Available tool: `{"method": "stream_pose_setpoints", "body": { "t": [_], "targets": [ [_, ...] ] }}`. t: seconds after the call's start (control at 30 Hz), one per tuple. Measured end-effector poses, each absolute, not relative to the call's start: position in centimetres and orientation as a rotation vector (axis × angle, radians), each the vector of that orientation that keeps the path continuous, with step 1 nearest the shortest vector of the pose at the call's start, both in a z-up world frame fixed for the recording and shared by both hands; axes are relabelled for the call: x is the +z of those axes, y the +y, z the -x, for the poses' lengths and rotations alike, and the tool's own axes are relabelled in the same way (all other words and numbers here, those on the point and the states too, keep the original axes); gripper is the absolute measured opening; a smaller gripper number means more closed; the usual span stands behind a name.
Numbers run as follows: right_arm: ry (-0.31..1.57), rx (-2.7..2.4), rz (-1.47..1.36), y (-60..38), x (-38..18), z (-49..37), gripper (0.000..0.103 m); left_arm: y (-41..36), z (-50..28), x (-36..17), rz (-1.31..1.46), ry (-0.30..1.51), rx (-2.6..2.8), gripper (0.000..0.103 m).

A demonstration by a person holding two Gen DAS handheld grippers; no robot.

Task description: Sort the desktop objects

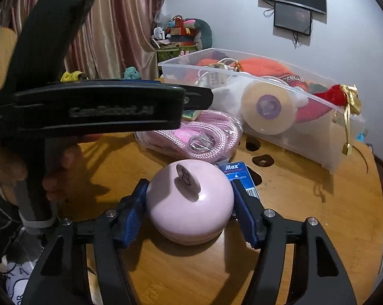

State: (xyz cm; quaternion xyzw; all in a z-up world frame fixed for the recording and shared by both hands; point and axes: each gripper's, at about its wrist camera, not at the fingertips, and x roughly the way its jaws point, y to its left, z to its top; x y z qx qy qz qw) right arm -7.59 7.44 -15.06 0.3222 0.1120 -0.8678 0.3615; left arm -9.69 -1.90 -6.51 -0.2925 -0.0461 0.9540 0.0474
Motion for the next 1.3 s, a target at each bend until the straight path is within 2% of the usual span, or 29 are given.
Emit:
{"method": "stream_pose_setpoints", "body": {
  "t": [0.07, 0.2, 0.33, 0.5, 0.57, 0.87, 1.3],
  "targets": [
    [0.242, -2.237, -0.832, 8.4, -14.5, 8.0, 0.06, -1.7, 10.1, -6.6, 0.899, -0.131, 2.908, 0.062],
    [0.202, -2.295, -0.807, 10.5, -13.3, 8.4, 0.06, -1.8, 11.0, -7.0, 0.945, -0.152, 2.901, 0.06],
    [0.172, -2.36, -0.795, 12.4, -12.3, 8.8, 0.06, -2.4, 11.8, -7.3, 0.981, -0.229, 2.875, 0.055],
    [0.103, -2.402, -0.802, 14.0, -11.4, 9.7, 0.06, -2.2, 12.3, -7.7, 1.023, -0.261, 2.861, 0.037],
    [0.086, -2.408, -0.803, 14.4, -11.2, 9.8, 0.06, -2.2, 12.3, -7.7, 1.032, -0.252, 2.87, 0.024],
    [0.068, -2.413, -0.802, 14.1, -10.6, 10.4, 0.06, -1.7, 10.7, -7.2, 0.986, -0.195, 2.898, 0.024],
    [0.128, -2.462, -0.69, 13.0, -5.7, 12.4, 0.06, -2.5, 8.6, -2.2, 0.754, -0.186, 2.939, 0.024]
  ]
}}
